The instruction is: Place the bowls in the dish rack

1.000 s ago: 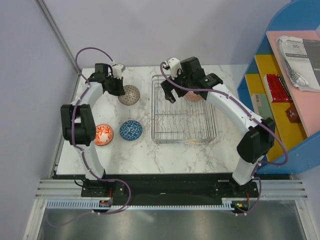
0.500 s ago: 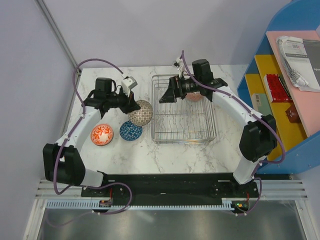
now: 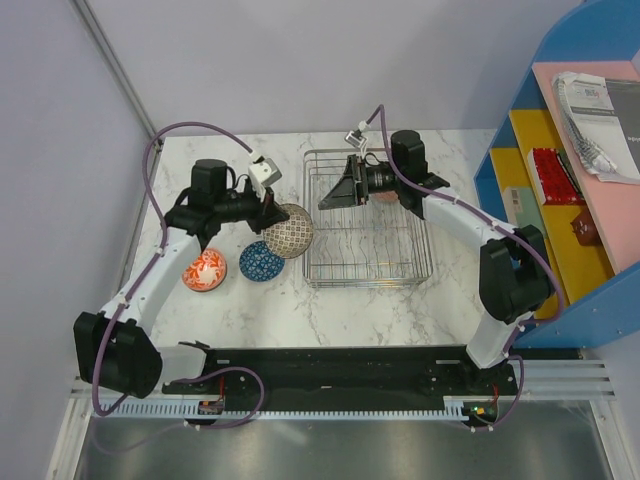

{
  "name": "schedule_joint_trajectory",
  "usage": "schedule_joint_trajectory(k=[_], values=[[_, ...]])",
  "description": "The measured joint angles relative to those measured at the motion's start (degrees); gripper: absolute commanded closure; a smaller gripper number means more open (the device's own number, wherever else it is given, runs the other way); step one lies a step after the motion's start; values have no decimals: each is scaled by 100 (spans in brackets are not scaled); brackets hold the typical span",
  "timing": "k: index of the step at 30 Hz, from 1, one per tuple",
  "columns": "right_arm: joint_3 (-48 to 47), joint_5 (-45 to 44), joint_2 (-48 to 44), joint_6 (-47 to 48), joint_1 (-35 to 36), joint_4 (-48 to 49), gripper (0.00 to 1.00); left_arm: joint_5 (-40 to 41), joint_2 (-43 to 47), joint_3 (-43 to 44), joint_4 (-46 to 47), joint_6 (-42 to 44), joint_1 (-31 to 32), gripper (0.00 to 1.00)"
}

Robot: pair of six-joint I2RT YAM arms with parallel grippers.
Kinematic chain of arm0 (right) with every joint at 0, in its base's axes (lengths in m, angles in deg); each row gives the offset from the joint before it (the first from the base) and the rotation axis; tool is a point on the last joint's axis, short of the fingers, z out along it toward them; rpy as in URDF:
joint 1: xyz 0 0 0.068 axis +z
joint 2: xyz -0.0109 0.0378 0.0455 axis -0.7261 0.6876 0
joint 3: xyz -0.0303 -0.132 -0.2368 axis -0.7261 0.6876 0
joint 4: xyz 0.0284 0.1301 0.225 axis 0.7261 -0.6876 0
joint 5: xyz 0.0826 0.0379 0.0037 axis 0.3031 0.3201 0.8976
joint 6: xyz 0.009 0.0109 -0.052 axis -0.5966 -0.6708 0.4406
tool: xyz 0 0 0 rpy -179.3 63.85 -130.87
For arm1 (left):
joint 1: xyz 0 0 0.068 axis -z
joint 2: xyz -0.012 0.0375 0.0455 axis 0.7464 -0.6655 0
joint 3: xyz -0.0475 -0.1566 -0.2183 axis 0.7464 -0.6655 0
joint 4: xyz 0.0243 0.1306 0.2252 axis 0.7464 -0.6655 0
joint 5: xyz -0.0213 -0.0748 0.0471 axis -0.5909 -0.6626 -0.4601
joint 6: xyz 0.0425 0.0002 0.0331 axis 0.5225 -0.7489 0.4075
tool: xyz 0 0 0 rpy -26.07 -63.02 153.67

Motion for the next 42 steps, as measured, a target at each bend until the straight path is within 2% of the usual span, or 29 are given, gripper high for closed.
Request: schedule_joint_trajectory(k=[11, 19, 29, 35, 38, 41, 42], values=[[0, 111, 42, 166, 247, -68, 2, 234, -271, 356, -4, 2, 551, 98], [-13, 125, 247, 660, 428, -647, 2, 481, -433, 619, 17, 66, 675, 98], [-96, 236, 293, 890, 452, -874, 2, 551, -452, 627, 57, 74, 752, 98], [-101, 310, 293, 890, 452, -883, 7, 553, -450, 599, 181, 72, 800, 98], [-101, 363, 293, 841, 452, -793, 13, 570, -437, 546, 271, 72, 833, 98], [-85, 400, 293, 627, 452, -507, 22, 586, -417, 479, 352, 72, 868, 98], [-24, 411, 291, 463, 446, -343, 30, 592, -400, 470, 387, 70, 870, 98]])
